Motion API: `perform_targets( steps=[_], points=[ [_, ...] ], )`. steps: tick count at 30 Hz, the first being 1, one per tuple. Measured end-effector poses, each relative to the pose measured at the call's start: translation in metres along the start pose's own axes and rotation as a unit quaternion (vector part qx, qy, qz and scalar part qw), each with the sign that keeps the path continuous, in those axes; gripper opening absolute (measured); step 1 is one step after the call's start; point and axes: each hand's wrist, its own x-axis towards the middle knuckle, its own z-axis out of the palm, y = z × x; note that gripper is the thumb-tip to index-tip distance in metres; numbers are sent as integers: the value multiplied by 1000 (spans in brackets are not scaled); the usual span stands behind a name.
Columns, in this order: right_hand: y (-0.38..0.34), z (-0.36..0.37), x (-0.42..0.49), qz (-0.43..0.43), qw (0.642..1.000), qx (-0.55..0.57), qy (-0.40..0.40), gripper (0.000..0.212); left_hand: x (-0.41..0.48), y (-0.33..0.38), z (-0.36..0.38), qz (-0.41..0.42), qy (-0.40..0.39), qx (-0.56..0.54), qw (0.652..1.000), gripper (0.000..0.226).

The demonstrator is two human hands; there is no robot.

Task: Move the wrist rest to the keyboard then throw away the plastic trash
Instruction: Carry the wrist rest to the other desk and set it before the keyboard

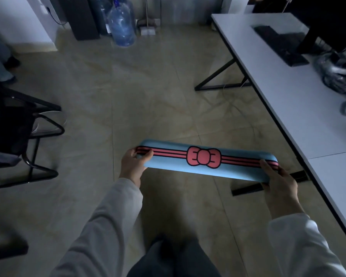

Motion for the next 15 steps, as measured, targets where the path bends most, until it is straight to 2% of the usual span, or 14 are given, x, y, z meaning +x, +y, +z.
perform_targets(
  steps=[7,15],
  points=[
    [-11,55,51,10,1000,-14,-1,8,69,24,18,-15,6,12,1000,30],
    [-59,115,156,14,1000,6,-1,8,161,69,97,-5,0,11,1000,14]
  ],
)
